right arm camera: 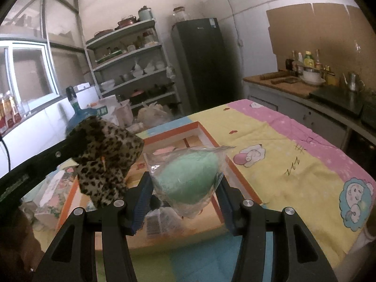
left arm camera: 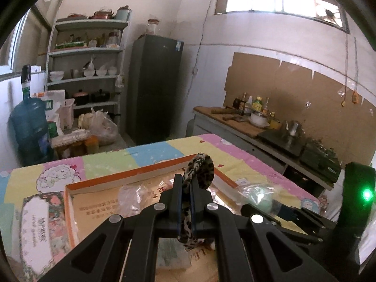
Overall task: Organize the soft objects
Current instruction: 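Carry the leopard cloth and green sponge bag over the cardboard tray, then open both tools to drop the cloth and sponge bag into the tray, then move both tools back toward the remaining plush toys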
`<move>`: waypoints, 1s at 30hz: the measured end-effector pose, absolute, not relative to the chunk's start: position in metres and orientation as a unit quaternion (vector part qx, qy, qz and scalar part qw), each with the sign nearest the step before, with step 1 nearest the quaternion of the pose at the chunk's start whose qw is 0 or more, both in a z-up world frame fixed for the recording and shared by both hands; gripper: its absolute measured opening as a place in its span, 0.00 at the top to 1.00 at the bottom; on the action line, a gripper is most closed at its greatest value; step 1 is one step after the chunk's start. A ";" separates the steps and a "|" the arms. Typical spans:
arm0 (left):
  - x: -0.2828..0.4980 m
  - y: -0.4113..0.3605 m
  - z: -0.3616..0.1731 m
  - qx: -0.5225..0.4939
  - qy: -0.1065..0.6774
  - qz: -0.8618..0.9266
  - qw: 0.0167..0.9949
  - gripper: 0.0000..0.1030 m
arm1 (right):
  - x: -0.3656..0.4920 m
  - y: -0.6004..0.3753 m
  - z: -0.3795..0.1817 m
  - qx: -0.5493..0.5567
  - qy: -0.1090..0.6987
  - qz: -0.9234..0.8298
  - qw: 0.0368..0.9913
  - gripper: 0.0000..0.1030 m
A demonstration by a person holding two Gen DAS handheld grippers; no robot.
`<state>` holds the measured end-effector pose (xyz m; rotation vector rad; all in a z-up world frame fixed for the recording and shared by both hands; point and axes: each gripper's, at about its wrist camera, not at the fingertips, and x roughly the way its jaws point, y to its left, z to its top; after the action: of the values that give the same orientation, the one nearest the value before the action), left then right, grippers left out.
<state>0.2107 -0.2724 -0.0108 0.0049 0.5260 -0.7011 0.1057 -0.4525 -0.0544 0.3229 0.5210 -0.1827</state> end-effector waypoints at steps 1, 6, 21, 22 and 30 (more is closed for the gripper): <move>0.216 -0.275 -0.014 0.003 0.262 -0.336 0.905 0.95 | 0.109 -0.454 -0.056 0.159 0.259 -0.090 0.949 0.47; 0.232 -0.282 -0.028 0.008 0.289 -0.322 0.901 0.95 | 0.123 -0.459 -0.066 0.164 0.274 -0.087 0.944 0.47; 0.239 -0.281 -0.038 0.001 0.311 -0.304 0.901 0.57 | 0.143 -0.455 -0.078 0.162 0.313 -0.072 0.933 0.40; 0.239 -0.280 -0.038 0.001 0.310 -0.302 0.901 0.49 | 0.143 -0.455 -0.078 0.163 0.315 -0.072 0.932 0.40; 0.229 -0.278 -0.029 0.014 0.294 -0.286 0.912 0.42 | 0.142 -0.454 -0.080 0.160 0.322 -0.077 0.930 0.36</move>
<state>0.2290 -0.2775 -0.0294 0.0283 0.6065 -0.5903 0.1421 -0.4540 -0.0804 0.3279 0.6605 -0.1586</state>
